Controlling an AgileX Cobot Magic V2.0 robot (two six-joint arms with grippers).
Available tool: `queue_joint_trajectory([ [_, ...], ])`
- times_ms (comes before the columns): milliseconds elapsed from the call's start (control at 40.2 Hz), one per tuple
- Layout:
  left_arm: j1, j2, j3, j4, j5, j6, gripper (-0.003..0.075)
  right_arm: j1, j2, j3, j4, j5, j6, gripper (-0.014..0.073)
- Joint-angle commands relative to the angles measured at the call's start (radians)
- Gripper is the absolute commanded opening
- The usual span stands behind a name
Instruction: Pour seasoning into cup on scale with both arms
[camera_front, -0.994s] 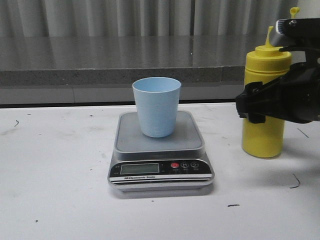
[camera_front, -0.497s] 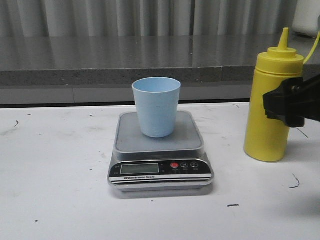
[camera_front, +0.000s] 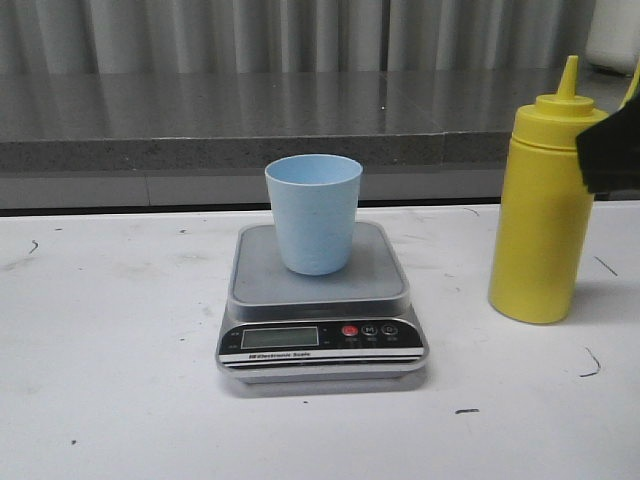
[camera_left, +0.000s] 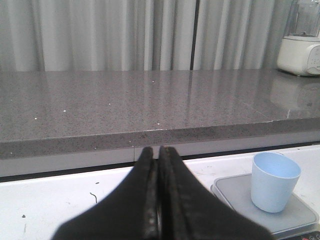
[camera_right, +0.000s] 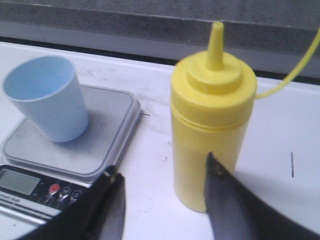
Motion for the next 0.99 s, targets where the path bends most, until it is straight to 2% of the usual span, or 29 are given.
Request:
queue_joint_trajectory([
  [0, 0.001, 0.011, -0.025, -0.009, -0.08, -0.008, -0.002, -0.025, -0.099, -0.11, -0.016, 0.13, -0.033, 0.0185],
  [124, 0.001, 0.011, -0.025, -0.009, -0.08, -0.008, -0.002, -0.062, -0.2, -0.196, -0.019, 0.29, -0.033, 0.0018],
  [224, 0.001, 0.011, -0.025, -0.009, -0.08, -0.008, -0.002, -0.095, -0.274, -0.253, -0.044, 0.407, -0.033, -0.0049],
  [323, 0.001, 0.011, -0.025, -0.009, -0.08, -0.008, -0.002, -0.125, -0.337, -0.285, -0.075, 0.513, -0.033, -0.007],
  [522, 0.001, 0.011, -0.025, -0.009, -0.08, -0.008, -0.002, -0.165, -0.459, -0.29, -0.091, 0.63, -0.033, -0.0071],
  [771, 0.001, 0.011, -0.025, -0.009, -0.08, -0.008, -0.002, -0.165, -0.579, -0.29, -0.091, 0.637, -0.033, -0.0071],
  [970, 0.001, 0.011, -0.025, -0.009, -0.08, -0.008, -0.002, -0.165, -0.584, -0.29, -0.09, 0.637, -0.033, -0.0071],
])
